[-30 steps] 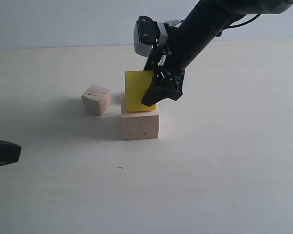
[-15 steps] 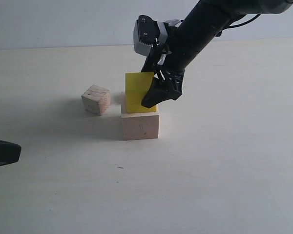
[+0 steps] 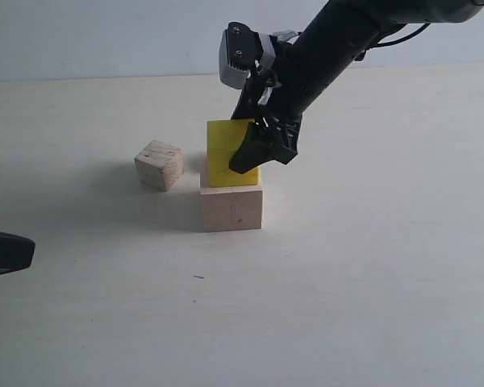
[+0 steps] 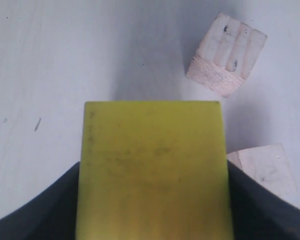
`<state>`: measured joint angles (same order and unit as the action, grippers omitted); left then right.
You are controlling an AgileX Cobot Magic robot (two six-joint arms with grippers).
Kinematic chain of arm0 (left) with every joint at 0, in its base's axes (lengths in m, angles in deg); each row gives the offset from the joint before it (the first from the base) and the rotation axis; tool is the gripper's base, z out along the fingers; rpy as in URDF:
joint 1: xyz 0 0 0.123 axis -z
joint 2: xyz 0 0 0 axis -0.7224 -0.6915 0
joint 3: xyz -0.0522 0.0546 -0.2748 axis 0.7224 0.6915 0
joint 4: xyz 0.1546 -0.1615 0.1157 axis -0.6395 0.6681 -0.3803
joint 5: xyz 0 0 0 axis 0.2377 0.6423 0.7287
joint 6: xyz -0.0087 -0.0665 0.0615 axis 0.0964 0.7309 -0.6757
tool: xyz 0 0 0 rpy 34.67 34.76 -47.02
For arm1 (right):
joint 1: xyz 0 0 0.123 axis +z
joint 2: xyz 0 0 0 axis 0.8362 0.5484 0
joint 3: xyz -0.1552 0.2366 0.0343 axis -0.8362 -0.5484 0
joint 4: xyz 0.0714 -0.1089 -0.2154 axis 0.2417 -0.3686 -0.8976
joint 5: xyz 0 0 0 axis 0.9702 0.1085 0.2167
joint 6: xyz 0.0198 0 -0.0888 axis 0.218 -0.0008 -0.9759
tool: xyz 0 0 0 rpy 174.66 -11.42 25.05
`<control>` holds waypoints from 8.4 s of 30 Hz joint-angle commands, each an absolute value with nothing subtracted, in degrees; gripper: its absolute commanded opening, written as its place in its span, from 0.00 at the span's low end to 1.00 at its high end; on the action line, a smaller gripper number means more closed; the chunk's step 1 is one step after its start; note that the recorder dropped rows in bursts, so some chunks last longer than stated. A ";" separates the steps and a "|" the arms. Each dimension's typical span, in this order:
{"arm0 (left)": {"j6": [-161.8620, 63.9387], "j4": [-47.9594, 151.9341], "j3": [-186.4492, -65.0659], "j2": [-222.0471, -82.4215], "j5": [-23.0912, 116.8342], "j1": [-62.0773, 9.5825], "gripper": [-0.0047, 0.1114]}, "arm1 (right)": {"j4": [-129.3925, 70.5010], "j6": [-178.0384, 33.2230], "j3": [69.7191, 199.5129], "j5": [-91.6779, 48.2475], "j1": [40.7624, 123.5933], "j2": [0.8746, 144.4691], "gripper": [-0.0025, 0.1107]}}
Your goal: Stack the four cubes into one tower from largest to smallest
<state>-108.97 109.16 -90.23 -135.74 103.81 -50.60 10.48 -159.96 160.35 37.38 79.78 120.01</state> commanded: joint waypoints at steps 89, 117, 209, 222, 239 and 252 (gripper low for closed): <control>-109.11 109.55 -90.57 -135.84 103.96 -50.25 0.04 | 14.30 -166.39 158.03 36.30 79.73 117.72 0.57; -109.11 109.55 -90.57 -135.84 103.96 -50.25 0.04 | 15.30 -166.15 158.03 35.42 79.73 117.72 0.67; -135.81 145.90 -100.21 -156.36 87.19 -47.33 0.32 | -8.05 -87.08 125.06 22.49 79.63 58.07 0.02; -137.49 138.16 -118.73 -179.94 69.97 -29.88 0.66 | -10.69 -84.14 125.06 27.73 79.63 52.13 0.02; -138.58 137.97 -125.38 -194.57 66.09 -28.08 0.68 | -15.11 -81.61 125.06 29.52 79.63 50.89 0.02; -139.66 137.75 -127.73 -199.85 63.13 -27.28 0.68 | -15.58 -80.50 125.06 29.84 79.63 50.89 0.02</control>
